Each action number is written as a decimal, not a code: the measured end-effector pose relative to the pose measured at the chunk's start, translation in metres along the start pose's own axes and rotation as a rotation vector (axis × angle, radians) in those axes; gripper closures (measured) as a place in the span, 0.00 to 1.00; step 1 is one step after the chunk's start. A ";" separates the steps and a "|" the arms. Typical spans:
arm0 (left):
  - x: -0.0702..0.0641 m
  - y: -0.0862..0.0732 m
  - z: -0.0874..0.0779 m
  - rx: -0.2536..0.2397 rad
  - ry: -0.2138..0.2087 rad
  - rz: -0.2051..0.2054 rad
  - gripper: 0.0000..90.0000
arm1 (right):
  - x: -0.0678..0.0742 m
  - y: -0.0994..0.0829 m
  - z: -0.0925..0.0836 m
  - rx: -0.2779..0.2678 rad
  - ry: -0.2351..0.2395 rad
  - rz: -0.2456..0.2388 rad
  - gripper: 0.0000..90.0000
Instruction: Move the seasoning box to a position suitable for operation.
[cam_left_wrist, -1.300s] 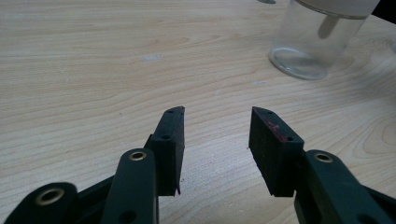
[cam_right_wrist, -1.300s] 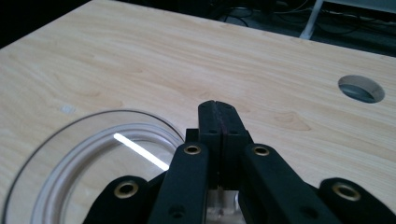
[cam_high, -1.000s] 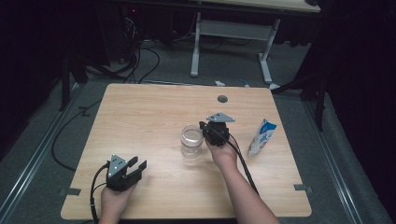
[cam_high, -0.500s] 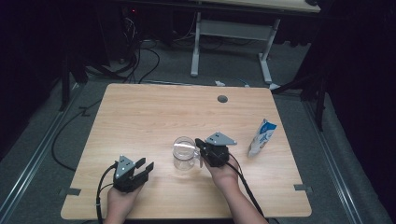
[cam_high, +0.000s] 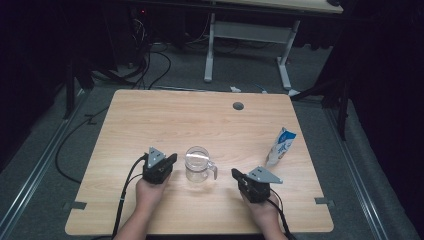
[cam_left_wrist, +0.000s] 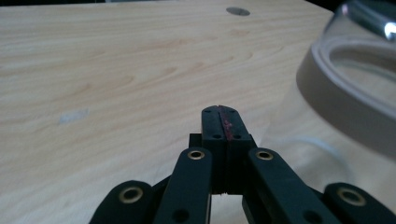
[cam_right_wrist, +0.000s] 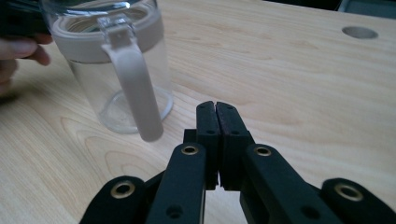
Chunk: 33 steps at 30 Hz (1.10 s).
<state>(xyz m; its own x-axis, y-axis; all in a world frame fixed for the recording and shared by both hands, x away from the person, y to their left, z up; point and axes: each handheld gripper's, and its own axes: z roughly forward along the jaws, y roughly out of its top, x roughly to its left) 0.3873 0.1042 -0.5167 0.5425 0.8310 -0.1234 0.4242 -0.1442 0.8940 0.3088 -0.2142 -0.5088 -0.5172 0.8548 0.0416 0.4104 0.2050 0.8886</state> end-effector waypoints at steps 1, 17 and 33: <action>-0.001 0.002 0.002 -0.005 0.001 0.004 1.00 | 0.000 -0.004 0.002 0.038 -0.007 -0.025 0.97; -0.029 -0.005 -0.013 -0.056 -0.070 -0.023 1.00 | 0.015 -0.007 -0.001 0.029 0.055 -0.057 0.96; -0.070 -0.022 -0.039 -0.060 -0.124 0.059 1.00 | 0.005 -0.006 -0.007 0.014 0.019 -0.041 0.97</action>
<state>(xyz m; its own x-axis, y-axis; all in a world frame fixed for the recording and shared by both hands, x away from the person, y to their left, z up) 0.3118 0.0701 -0.5109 0.6525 0.7484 -0.1189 0.3469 -0.1556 0.9249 0.2988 -0.2148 -0.5105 -0.5482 0.8362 0.0137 0.3987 0.2469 0.8832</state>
